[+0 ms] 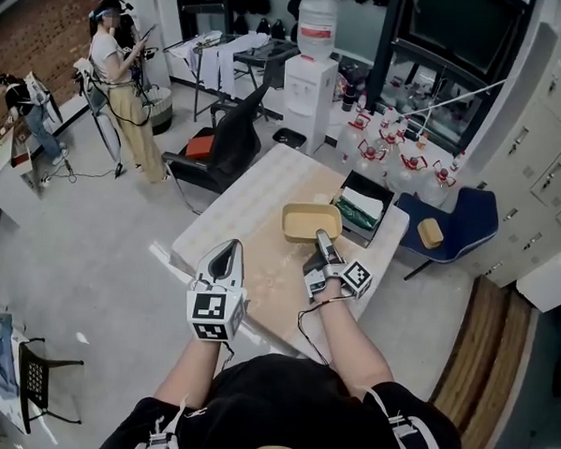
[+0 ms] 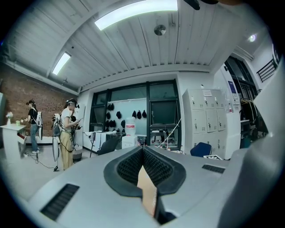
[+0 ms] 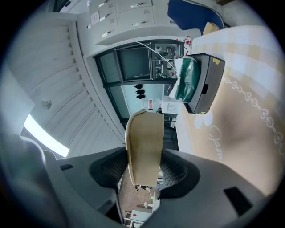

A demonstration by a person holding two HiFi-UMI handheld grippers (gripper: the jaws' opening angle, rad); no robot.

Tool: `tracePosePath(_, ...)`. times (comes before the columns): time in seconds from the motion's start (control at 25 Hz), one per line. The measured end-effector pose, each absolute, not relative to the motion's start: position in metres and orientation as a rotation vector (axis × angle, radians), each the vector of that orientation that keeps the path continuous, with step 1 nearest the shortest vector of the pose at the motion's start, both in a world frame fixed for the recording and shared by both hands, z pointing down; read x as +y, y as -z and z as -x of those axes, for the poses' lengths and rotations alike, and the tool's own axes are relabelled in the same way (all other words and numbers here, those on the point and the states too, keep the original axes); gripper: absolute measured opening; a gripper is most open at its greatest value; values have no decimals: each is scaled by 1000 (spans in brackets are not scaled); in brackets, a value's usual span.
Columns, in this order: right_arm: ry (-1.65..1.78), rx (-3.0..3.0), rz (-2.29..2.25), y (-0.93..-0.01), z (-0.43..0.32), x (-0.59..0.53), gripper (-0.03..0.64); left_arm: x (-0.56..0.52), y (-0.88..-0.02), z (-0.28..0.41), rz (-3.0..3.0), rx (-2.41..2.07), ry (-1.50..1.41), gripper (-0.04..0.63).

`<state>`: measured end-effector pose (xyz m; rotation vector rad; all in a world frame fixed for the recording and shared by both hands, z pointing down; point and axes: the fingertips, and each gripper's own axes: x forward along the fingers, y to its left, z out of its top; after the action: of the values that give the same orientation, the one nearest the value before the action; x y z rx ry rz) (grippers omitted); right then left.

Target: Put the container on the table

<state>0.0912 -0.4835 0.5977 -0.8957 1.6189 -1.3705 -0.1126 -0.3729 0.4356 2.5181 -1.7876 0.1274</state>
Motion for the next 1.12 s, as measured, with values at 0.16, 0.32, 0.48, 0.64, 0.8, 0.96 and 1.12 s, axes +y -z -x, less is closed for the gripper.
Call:
tracePosePath(0.16, 1446, 1612, 932, -637, -87, -498, 241, -379, -440, 117, -2507, -1796, -138, 12)
tracePosePath(0.32, 1519, 1546, 996, -676, -90, -504, 242, -382, -447, 120, -2477, -1803, -157, 12)
tracePosePath(0.48, 1575, 1528, 1061, -699, -93, -504, 242, -383, -454, 119, -2458, -1804, -172, 12)
tracePosePath(0.64, 1619, 1473, 1050, -714, -92, -502, 242, -385, -459, 122, -2441, -1802, -178, 12)
tracePosePath(0.8, 1664, 1471, 1102, -733, -88, -495, 242, -385, -465, 123, -2434, -1792, -181, 12)
tracePosePath(0.96, 1708, 1463, 1177, -750, -88, -487, 244, -384, -469, 124, -2430, -1783, -182, 12)
tracePosePath(1.12, 1746, 1421, 1217, -762, -90, -483, 245, -383, -469, 125, -2435, -1776, -184, 12)
